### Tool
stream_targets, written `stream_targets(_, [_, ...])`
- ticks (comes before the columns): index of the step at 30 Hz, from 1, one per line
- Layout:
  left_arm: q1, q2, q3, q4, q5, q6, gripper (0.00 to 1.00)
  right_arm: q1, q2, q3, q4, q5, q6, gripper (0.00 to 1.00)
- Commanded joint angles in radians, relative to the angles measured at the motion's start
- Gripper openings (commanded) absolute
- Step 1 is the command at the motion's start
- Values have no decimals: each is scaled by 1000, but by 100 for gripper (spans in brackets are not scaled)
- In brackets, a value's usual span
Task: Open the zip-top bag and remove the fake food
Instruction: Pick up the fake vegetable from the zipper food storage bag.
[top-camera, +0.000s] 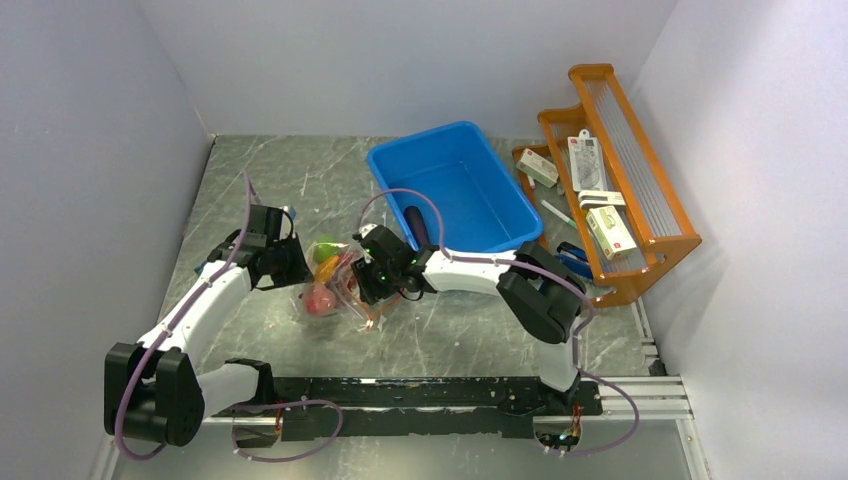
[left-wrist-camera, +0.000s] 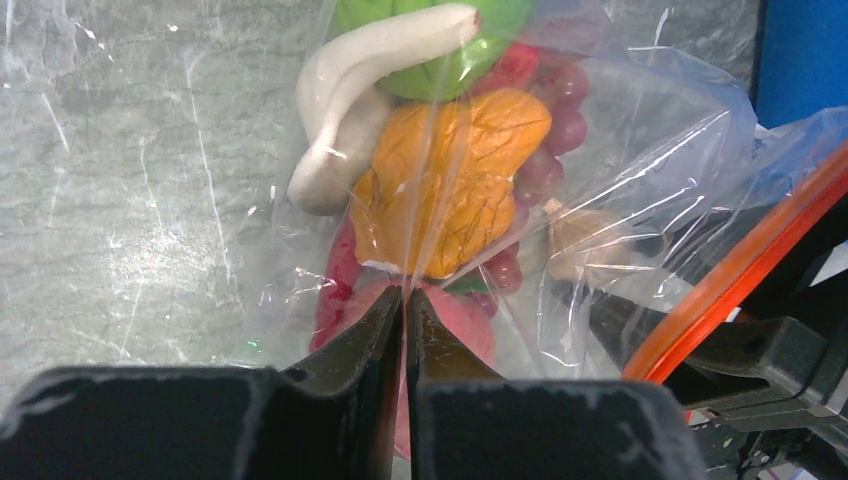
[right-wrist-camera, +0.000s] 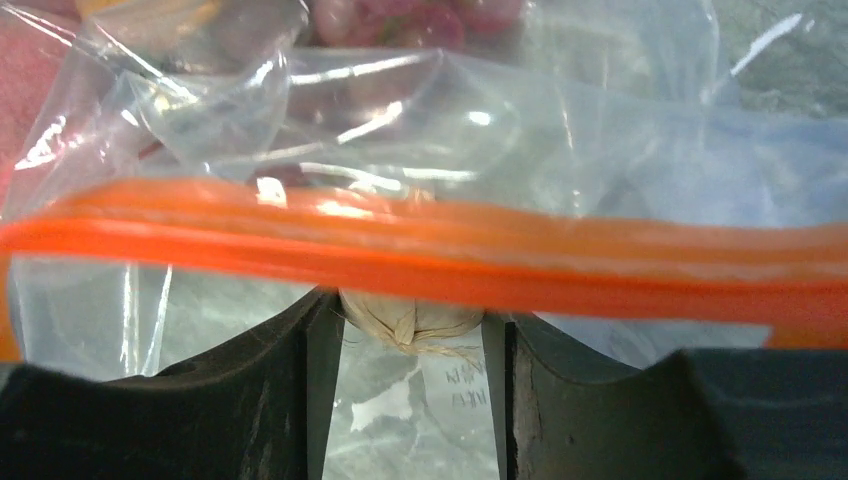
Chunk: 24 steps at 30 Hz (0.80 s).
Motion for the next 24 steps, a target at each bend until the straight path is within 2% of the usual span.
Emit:
stream_targets(1, [5, -8, -3, 28, 17, 8, 12, 4, -69, -31, 20, 34, -4, 45])
stream_targets(4, [5, -8, -6, 32, 25, 11, 7, 4, -78, -32, -20, 59, -20, 47])
stream_targets(15, [5, -9, -6, 32, 25, 11, 7, 3, -54, -1, -133, 69, -111, 65])
stream_targets(24, [5, -4, -6, 32, 25, 11, 7, 3, -76, 77, -162, 77, -143, 71])
